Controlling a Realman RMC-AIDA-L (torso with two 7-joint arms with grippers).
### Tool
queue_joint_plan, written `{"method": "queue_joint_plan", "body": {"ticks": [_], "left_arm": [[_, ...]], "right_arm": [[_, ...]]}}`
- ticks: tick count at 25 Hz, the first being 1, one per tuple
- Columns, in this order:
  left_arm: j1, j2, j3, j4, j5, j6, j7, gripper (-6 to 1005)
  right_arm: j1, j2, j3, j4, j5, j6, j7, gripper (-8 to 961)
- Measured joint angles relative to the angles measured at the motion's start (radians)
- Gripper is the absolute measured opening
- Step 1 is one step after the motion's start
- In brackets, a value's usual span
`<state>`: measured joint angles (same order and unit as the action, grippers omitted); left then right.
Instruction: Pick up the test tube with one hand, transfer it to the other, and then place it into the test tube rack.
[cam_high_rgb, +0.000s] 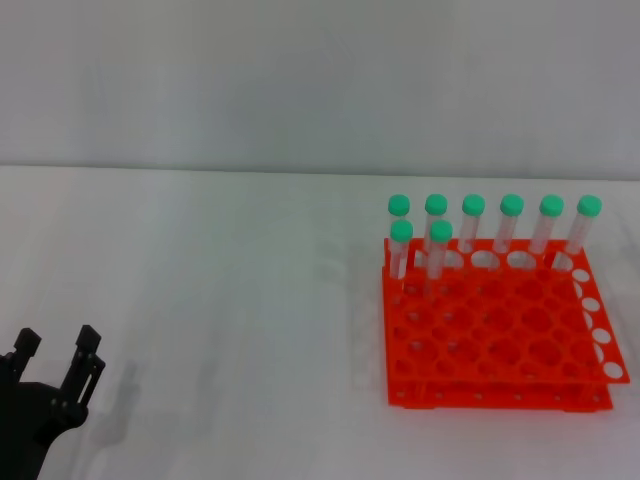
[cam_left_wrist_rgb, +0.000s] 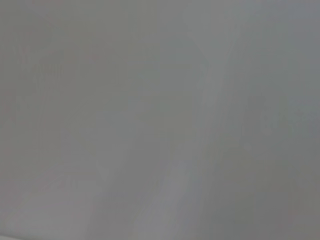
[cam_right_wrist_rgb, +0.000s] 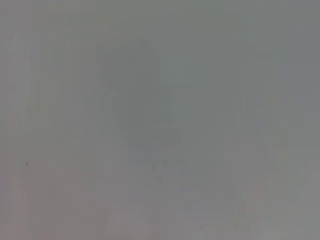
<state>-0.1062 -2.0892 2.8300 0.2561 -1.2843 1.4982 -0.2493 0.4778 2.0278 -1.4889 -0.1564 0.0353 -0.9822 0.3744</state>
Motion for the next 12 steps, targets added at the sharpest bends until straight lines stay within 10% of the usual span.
{"method": "queue_joint_plan", "body": {"ticks": [12], "left_arm": [[-0.001,0.000,0.009,0.003,0.015,0.006,-0.001,730]], "right_arm": [[0.002,0.000,0.001,0.000,0.000,0.002,-0.001,880]]}}
